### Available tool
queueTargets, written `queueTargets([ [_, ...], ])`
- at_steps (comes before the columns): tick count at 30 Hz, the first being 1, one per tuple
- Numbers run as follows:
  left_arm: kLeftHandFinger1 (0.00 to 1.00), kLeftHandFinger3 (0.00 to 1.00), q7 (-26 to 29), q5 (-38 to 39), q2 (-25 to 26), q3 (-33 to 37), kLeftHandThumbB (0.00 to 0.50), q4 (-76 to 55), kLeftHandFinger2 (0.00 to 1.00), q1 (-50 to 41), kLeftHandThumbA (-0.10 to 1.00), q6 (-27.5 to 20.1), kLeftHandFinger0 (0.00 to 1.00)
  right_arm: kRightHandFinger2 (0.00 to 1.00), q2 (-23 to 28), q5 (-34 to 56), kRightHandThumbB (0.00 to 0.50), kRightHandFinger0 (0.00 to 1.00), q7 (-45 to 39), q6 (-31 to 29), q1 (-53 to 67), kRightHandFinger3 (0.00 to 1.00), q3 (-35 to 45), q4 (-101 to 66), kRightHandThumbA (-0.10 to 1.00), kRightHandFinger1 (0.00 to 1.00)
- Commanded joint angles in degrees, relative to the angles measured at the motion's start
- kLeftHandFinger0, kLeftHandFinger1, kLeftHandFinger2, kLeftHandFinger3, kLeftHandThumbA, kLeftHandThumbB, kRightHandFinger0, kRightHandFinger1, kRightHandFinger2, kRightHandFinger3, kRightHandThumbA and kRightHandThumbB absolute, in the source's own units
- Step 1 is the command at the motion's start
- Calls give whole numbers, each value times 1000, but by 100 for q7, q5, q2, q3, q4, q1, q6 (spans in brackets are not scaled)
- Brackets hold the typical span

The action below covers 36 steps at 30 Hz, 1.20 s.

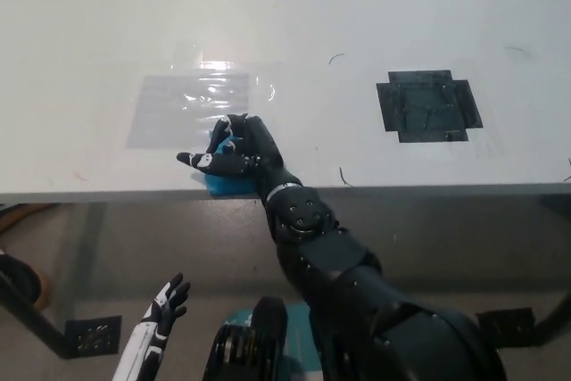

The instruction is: A soft sponge is kept on the balc marked spot on the table infront of the robot and it uses its right hand fist to press down on it and drrags it across the table in a back and forth manner twice to clean it

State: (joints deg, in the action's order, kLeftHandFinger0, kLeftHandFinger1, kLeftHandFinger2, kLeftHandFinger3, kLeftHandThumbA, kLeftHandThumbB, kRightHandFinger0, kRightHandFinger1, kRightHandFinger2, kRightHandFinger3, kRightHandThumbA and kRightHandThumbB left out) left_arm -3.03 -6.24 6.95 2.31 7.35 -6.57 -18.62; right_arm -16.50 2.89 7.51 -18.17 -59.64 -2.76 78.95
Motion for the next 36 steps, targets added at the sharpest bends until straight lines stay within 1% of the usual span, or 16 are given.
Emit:
queueTargets([
  [1,1000,1000,-4,12,47,6,115,-163,1000,33,1000,-208,1000,253,178,-154,91,0,-28,84,-63,219,-43,19,1000,46],
  [6,1000,1000,-21,6,52,13,128,-196,1000,31,1000,-146,1000,258,490,-93,85,0,2,103,20,212,41,53,1000,50],
  [7,1000,1000,14,-45,39,15,122,-185,1000,29,1000,-168,1000,271,741,-18,111,1,63,161,107,219,136,61,1000,63],
  [11,1000,1000,33,-56,52,-13,126,-191,1000,7,1000,-154,1000,330,1322,52,90,0,-30,122,281,242,272,93,1000,64],
  [14,1000,1000,16,-24,51,-12,125,-194,1000,-5,1000,-170,1000,427,1929,194,62,0,-8,110,467,321,510,141,1000,141],
  [15,1000,1000,18,-42,54,-8,125,-204,1000,-6,1000,-155,1000,394,2096,292,56,0,-67,124,522,329,643,130,1000,79],
  [18,1000,1000,31,-58,53,-14,133,-200,1000,-4,1000,-148,1000,419,2732,414,105,0,-115,81,810,338,917,141,1000,113],
  [20,1000,1000,25,-64,78,-24,134,-228,1000,-12,1000,-124,1000,365,3043,496,86,0,-112,14,1019,286,1095,166,1000,41],
  [22,1000,1000,12,-74,90,-16,126,-242,1000,-15,1000,-97,1000,381,3408,722,87,0,-83,50,1266,321,1417,196,1000,38],
  [23,1000,1000,7,-67,110,-28,128,-246,1000,-13,1000,-87,1000,113,3431,759,34,0,-91,57,1292,126,1486,201,1000,10],
  [24,1000,1000,10,-75,125,-40,135,-256,1000,-10,1000,-66,1000,357,3495,848,65,5,-116,-14,1361,393,1618,199,1000,138],
  [26,1000,1000,4,-74,141,-41,112,-256,1000,-3,1000,-65,1000,431,3727,924,74,0,30,36,1540,454,1838,202,1000,80],
  [28,1000,1000,7,-70,147,-36,117,-218,1000,25,1000,-79,1000,515,3867,835,33,0,108,-57,1665,495,1867,183,1000,142],
  [32,1000,1000,4,-76,156,-21,125,-215,1000,21,1000,-49,1000,401,4125,941,34,0,79,-162,1914,376,2088,168,1000,68],
  [34,1000,1000,27,-85,145,-25,151,-179,1000,22,1000,-51,1000,321,4153,1029,85,0,119,-23,1904,296,2203,163,1000,9],
  [36,1000,1000,21,-86,149,-19,149,-176,1000,23,1000,-47,1000,340,4137,1052,68,5,84,-110,1918,306,2262,139,1000,56],
])
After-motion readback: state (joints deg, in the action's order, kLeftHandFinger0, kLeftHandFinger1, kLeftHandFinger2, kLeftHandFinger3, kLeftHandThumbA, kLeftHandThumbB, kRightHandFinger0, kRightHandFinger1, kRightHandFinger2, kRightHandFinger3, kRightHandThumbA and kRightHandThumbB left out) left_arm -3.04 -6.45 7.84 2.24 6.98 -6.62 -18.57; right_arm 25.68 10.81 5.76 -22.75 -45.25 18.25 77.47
